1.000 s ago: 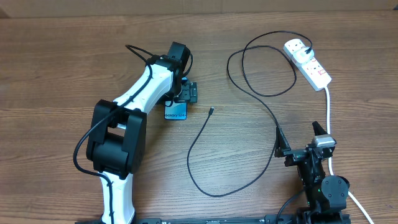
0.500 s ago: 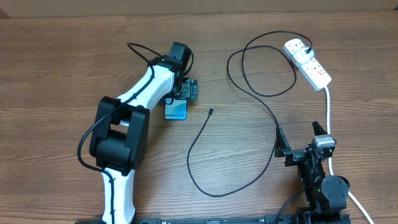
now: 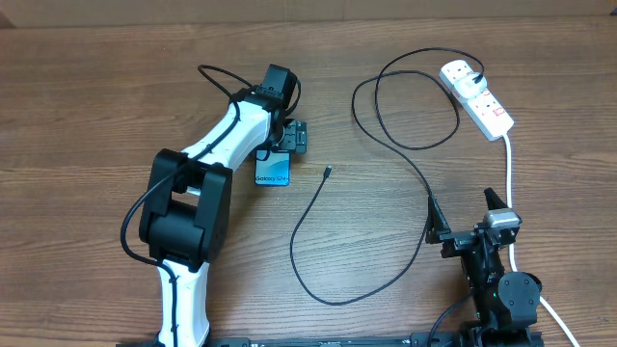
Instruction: Plug charger to phone and switch on socket
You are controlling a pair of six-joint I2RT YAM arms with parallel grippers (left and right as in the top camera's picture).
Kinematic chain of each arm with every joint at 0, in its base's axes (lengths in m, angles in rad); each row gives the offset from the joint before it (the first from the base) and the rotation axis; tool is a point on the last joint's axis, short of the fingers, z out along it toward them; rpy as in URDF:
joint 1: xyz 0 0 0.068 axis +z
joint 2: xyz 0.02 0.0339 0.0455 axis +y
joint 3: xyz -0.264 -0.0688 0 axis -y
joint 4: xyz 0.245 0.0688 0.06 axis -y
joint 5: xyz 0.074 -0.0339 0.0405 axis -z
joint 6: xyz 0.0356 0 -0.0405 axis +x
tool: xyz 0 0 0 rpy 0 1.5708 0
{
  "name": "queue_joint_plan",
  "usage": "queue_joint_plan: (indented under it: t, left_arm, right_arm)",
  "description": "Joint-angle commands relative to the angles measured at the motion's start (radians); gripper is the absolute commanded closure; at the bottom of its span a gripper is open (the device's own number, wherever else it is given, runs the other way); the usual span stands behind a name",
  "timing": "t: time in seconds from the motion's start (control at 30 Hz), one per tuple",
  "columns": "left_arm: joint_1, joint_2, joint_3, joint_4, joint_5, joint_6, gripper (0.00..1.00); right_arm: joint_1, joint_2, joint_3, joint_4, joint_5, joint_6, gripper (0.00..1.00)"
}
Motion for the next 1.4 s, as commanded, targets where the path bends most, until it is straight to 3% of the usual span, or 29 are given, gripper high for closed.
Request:
queue_joint_plan:
  t: [0.0,0.57,1.37]
  left_arm:
    - [0.026,0.022,-0.006,-0.017,0.014,0.018,0.0]
    - [0.022,0.022,-0.006,-0.046,0.024,0.059,0.0]
    - [0.006,0.022,-0.006,-0.056,0.046,0.039,0.1]
  right_arm:
    - [0.005,-0.011,-0.01,0.008,0.006,0.003,0.0]
    - [0.005,-0.011,-0.01,0.008,0.006,0.003,0.0]
    - [0.005,-0.011,-0.01,0.008,0.006,0.003,0.0]
